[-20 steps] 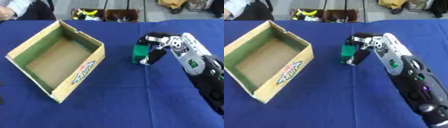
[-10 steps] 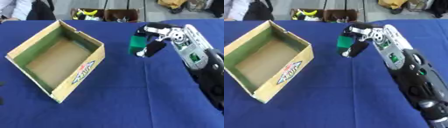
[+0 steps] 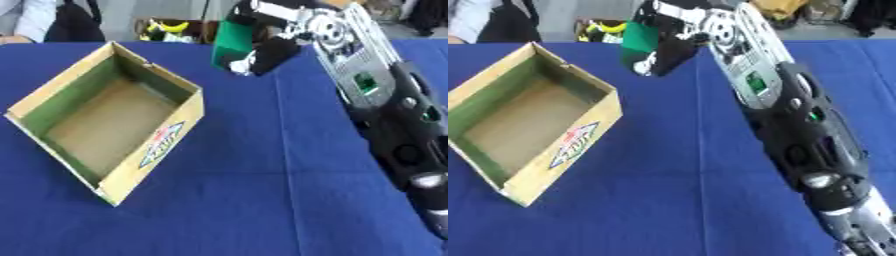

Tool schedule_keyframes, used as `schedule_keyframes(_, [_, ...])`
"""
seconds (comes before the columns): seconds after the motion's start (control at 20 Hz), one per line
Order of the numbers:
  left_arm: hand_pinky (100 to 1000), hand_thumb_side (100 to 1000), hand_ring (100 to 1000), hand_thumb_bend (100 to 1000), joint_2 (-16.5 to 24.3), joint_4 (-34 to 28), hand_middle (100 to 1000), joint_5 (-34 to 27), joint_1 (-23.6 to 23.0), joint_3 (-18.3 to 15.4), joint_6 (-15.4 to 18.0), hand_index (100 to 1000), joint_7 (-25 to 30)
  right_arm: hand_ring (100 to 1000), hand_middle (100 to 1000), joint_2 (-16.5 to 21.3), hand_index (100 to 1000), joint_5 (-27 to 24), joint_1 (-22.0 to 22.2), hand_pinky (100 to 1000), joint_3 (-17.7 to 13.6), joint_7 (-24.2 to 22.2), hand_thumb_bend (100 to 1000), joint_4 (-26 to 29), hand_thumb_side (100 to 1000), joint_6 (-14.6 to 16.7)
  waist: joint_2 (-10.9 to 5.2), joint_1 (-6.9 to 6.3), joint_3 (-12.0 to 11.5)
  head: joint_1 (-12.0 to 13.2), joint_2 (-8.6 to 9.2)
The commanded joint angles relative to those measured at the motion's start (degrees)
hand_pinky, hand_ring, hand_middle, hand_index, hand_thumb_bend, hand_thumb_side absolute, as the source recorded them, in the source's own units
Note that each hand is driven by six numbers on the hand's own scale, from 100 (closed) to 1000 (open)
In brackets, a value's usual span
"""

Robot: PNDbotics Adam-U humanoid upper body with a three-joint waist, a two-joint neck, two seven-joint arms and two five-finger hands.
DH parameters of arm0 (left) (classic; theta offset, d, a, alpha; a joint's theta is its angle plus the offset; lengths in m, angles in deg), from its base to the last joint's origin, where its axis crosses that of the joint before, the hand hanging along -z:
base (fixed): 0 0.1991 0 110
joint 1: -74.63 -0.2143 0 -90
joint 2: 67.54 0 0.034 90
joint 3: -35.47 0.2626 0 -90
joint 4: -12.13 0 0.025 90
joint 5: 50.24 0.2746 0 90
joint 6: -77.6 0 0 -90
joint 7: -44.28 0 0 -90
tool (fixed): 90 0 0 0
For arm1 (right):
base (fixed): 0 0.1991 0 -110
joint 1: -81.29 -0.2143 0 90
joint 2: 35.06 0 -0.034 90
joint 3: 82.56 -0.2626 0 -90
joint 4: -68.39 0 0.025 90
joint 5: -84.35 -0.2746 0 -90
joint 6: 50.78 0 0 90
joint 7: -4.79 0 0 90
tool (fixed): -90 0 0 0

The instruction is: Pick up objects on the table and place them in the box.

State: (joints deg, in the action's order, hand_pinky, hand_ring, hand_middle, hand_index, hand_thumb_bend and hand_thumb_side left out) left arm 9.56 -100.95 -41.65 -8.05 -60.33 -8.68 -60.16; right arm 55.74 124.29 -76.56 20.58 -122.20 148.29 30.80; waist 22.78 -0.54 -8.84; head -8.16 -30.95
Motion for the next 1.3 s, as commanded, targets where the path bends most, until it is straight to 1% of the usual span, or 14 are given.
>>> schedule_keyframes(0.05, [229,885,592,100,1.4,-0.7,630,-0.3,0.1,0.3,0.1,854,0.4,744,471,-2.3,589,0.0,-3.3,733,0.4,0.8,100,1.6,321,0.4,-1.78,-0.01,-0.4,-1.5,-0.09])
schedule_keyframes(0.3, [229,885,590,100,1.7,-0.6,630,-0.5,0.3,0.7,0.1,854,0.8,742,469,-6.4,587,0.7,-6.0,732,1.1,1.4,100,1.1,323,0.7,-1.87,0.46,-1.7,-3.0,0.24])
schedule_keyframes(0.35, [229,884,589,100,1.7,-0.6,630,-0.6,0.4,0.8,0.1,854,0.9,742,469,-7.4,587,0.9,-6.5,732,1.1,1.6,100,0.8,335,0.7,-1.83,0.67,-2.2,-3.3,0.33])
schedule_keyframes(0.4, [229,884,589,100,1.7,-0.6,630,-0.6,0.5,0.9,0.1,854,1.0,742,469,-8.3,587,1.2,-6.8,732,1.1,2.0,100,0.3,324,0.6,-1.79,0.83,-2.6,-3.6,0.41])
schedule_keyframes(0.6, [229,883,588,100,1.7,-0.6,629,-0.7,0.8,1.1,0.1,854,1.1,740,467,-11.7,585,4.2,-7.4,729,0.9,4.7,100,-2.0,321,0.4,-1.47,1.26,-4.0,-4.6,0.84])
schedule_keyframes(0.75, [228,888,587,100,1.7,-0.7,629,-1.0,1.2,1.3,0.3,853,1.1,740,465,-14.7,584,7.4,-7.0,728,0.5,7.7,100,-3.9,309,0.0,-1.06,1.52,-5.4,-5.4,1.30])
schedule_keyframes(0.9, [228,882,587,100,1.6,-0.7,629,-1.2,1.7,1.7,0.4,853,1.4,739,465,-17.7,583,10.9,-6.4,726,0.1,10.7,100,-5.6,317,-0.5,-0.69,1.76,-7.0,-6.4,1.74])
schedule_keyframes(1.0, [228,882,587,100,1.5,-0.7,629,-1.3,1.8,1.7,0.4,853,1.6,739,465,-18.5,583,12.5,-6.2,726,0.1,12.0,100,-6.4,317,-0.5,-0.63,1.80,-7.3,-6.6,1.84])
schedule_keyframes(1.15, [229,882,587,100,1.5,-0.7,628,-1.4,1.8,1.7,0.4,853,1.6,737,462,-18.9,583,13.4,-6.0,723,0.0,12.8,100,-7.0,306,-0.2,-0.55,1.81,-7.5,-6.8,1.95])
schedule_keyframes(1.3, [229,881,587,100,1.4,-0.7,628,-1.5,2.2,1.8,0.4,853,1.7,736,461,-21.6,582,15.4,-3.5,720,-1.5,14.8,100,-9.5,302,-2.0,-0.19,1.97,-8.6,-8.0,2.51])
